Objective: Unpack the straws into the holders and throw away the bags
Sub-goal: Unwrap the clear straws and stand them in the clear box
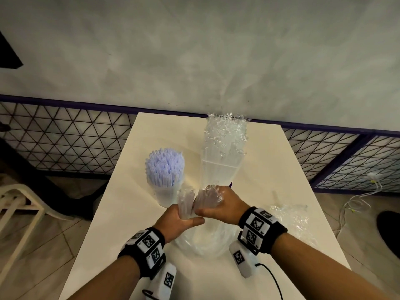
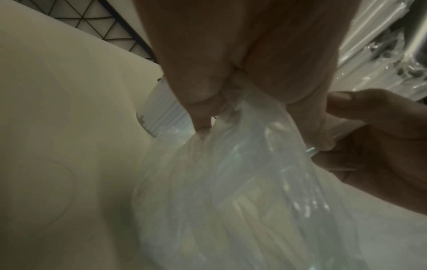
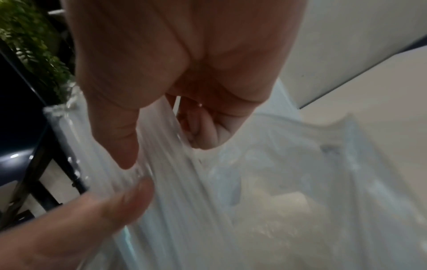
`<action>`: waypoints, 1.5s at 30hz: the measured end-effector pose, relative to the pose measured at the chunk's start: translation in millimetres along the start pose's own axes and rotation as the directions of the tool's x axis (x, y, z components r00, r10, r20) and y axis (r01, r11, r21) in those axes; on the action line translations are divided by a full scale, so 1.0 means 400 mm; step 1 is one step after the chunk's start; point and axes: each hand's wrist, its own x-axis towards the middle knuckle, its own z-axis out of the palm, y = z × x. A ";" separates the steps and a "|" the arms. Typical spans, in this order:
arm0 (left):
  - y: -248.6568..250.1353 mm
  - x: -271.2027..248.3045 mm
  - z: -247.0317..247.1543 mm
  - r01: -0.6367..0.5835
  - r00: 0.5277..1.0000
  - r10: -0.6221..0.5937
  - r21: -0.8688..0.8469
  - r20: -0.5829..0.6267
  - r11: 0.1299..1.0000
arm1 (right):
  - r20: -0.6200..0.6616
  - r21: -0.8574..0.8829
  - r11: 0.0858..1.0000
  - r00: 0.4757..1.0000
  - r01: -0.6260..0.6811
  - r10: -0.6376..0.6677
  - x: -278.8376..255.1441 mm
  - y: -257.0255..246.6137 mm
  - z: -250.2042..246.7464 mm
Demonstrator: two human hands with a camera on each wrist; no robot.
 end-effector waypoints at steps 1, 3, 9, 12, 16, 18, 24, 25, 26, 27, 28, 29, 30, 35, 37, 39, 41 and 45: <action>-0.002 -0.001 -0.005 0.004 1.000 -0.004 0.001 0.004 1.000 | -0.004 -0.004 1.000 1.000 0.027 -0.027 0.001 -0.003 -0.011; -0.005 0.003 -0.009 0.007 1.000 -0.007 -0.011 -0.014 1.000 | -0.042 -0.004 0.999 0.998 0.040 -0.040 -0.001 -0.011 -0.043; -0.002 0.020 0.001 -0.002 0.984 0.001 -0.004 -0.179 1.000 | -0.131 -0.003 1.000 0.991 0.001 -0.001 0.000 -0.036 -0.140; 0.008 0.019 0.006 -0.017 0.982 0.006 -0.057 -0.188 0.998 | -0.145 -0.011 1.000 0.989 -0.015 0.014 0.001 -0.033 -0.151; 0.018 0.020 0.015 -0.054 0.995 0.049 -0.056 -0.089 0.997 | -0.130 -0.105 0.994 0.991 -0.014 0.000 0.001 0.007 -0.092; 0.017 0.020 0.020 -0.058 0.998 0.058 -0.020 -0.023 0.998 | -0.135 -0.056 0.998 0.991 -0.026 0.018 0.003 0.017 -0.067; 0.004 0.030 0.021 -0.036 0.990 0.042 0.046 -0.137 0.998 | -0.101 -0.092 0.996 0.995 -0.019 0.010 0.003 -0.023 -0.069; 0.000 0.031 0.019 -0.023 0.986 0.033 0.060 -0.163 0.998 | -0.116 -0.095 0.995 0.993 -0.019 0.008 0.003 -0.032 -0.088; -0.001 0.032 0.015 -0.013 0.982 0.026 0.070 -0.186 0.997 | -0.132 -0.102 0.995 0.991 -0.015 0.001 0.002 -0.049 -0.111; -0.001 0.032 0.013 -0.015 0.980 0.030 0.078 -0.196 0.997 | -0.150 -0.104 0.995 0.989 -0.008 -0.007 0.001 -0.071 -0.137; 0.003 0.032 0.011 -0.019 0.980 0.036 0.086 -0.196 0.996 | -0.170 -0.105 0.994 0.985 -0.002 -0.016 0.001 -0.099 -0.168; 0.010 0.032 0.011 -0.021 0.980 0.038 0.089 -0.194 0.996 | -0.190 -0.101 0.995 0.982 0.001 -0.020 0.001 -0.131 -0.201; 0.024 0.032 0.012 -0.031 0.979 0.046 0.076 -0.196 0.997 | -0.214 -0.090 0.996 0.977 0.004 -0.023 0.004 -0.166 -0.236; 0.092 0.057 0.021 -0.113 0.983 0.110 -0.008 -0.149 0.994 | -0.365 -0.018 0.991 0.922 0.135 -0.132 0.040 -0.319 -0.374; 0.106 0.073 0.028 -0.119 0.983 0.121 0.023 -0.138 0.993 | -0.387 -0.048 0.986 0.907 0.157 -0.163 0.062 -0.342 -0.401; 0.121 0.090 0.033 -0.090 0.981 0.104 0.089 -0.165 0.992 | -0.402 -0.082 0.986 0.900 0.146 -0.167 0.076 -0.357 -0.419; 0.141 0.102 0.036 -0.059 0.982 0.084 0.149 -0.171 0.987 | -0.411 -0.112 0.987 0.899 0.114 -0.151 0.088 -0.366 -0.426; 0.168 0.117 0.036 -0.033 0.987 0.067 0.227 -0.145 0.973 | -0.389 -0.201 0.973 0.903 0.111 -0.184 0.103 -0.375 -0.417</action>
